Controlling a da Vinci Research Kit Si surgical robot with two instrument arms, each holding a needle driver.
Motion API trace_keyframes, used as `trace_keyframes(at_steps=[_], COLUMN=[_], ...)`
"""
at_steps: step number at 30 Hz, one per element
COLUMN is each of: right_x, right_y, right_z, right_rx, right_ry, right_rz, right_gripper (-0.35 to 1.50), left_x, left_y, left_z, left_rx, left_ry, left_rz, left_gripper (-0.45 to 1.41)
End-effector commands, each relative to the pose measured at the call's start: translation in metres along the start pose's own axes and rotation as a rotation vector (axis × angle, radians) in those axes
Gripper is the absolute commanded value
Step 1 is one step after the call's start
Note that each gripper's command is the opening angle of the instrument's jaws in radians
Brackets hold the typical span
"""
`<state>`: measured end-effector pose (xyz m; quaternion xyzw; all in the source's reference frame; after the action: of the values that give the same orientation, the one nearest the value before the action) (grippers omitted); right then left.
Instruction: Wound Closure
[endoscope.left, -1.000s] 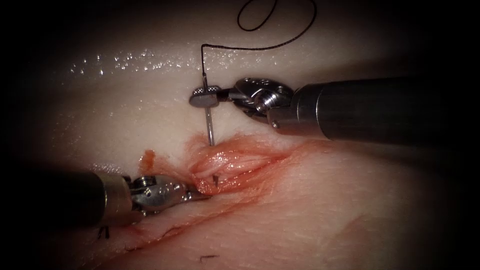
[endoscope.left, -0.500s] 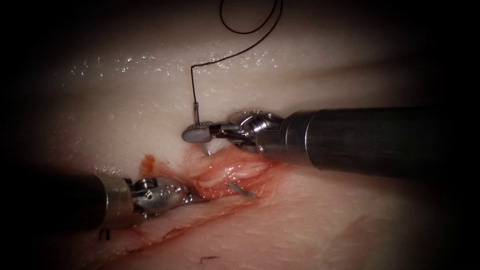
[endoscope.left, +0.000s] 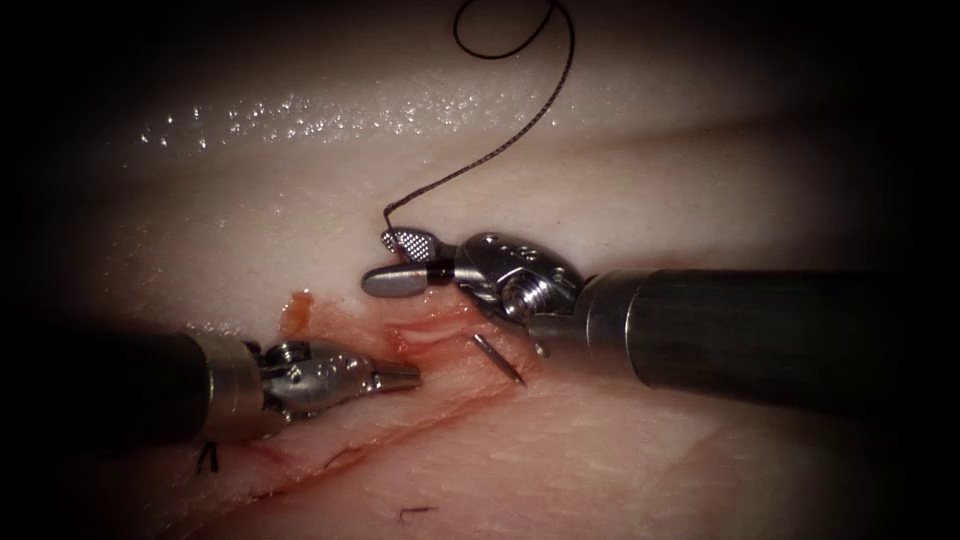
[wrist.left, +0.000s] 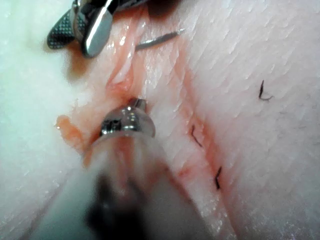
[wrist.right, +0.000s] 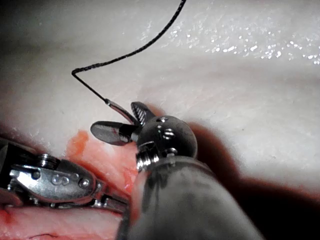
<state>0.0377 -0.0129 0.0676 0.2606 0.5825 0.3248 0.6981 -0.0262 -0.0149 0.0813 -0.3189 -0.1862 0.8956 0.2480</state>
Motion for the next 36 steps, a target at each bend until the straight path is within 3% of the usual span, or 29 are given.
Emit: trace_keyframes(at_steps=[1,4,7,15,19,21,22,23,24,25,26,32,36], right_x=[0.0006,0.0018,0.0025,0.0026,0.0024,0.0023,0.0024,0.0024,0.0024,0.0024,0.0024,0.0029,0.0029], right_y=[0.0018,0.0045,0.0055,0.0049,0.0044,0.0044,0.0044,0.0044,0.0044,0.0044,0.0043,0.0049,0.0051], right_z=[0.0007,-0.0003,-0.0008,-0.0012,-0.0012,-0.0012,-0.0012,-0.0012,-0.0012,-0.0011,-0.0011,-0.0013,-0.0018], right_rx=[0.030,0.103,0.166,0.303,0.344,0.372,0.386,0.391,0.392,0.392,0.391,0.307,0.252], right_ry=[-0.001,-0.008,-0.017,-0.089,-0.096,-0.100,-0.113,-0.143,-0.151,-0.159,-0.168,-0.213,-0.254], right_rz=[-0.029,-0.119,-0.176,-0.257,-0.265,-0.270,-0.273,-0.278,-0.279,-0.286,-0.286,-0.303,-0.218], right_gripper=[1.48,1.48,1.48,1.48,1.40,1.26,1.04,0.57,0.37,-0.12,-0.35,-0.35,-0.35], left_x=[0.0000,-0.0001,-0.0001,-0.0001,-0.0001,-0.0001,-0.0001,-0.0001,-0.0001,-0.0001,-0.0001,-0.0001,0.0000], left_y=[0.0001,0.0001,0.0001,0.0001,0.0001,0.0001,0.0001,0.0001,0.0001,0.0001,0.0001,0.0001,0.0001], left_z=[0.0008,0.0007,0.0007,0.0007,0.0007,0.0007,0.0007,0.0007,0.0007,0.0007,0.0007,0.0007,0.0007], left_rx=[-0.002,-0.003,-0.003,-0.003,-0.003,-0.003,-0.003,-0.002,-0.003,-0.002,-0.002,-0.003,-0.003], left_ry=[0.000,0.000,0.000,0.000,0.000,0.000,0.000,0.000,0.000,0.000,0.000,0.000,0.000], left_rz=[0.001,0.001,0.001,0.001,0.001,0.001,0.001,0.001,0.001,0.001,0.001,0.001,0.001], left_gripper=[-0.45,-0.45,-0.45,-0.45,-0.45,-0.45,-0.45,-0.45,-0.45,-0.45,-0.45,-0.45,-0.45])
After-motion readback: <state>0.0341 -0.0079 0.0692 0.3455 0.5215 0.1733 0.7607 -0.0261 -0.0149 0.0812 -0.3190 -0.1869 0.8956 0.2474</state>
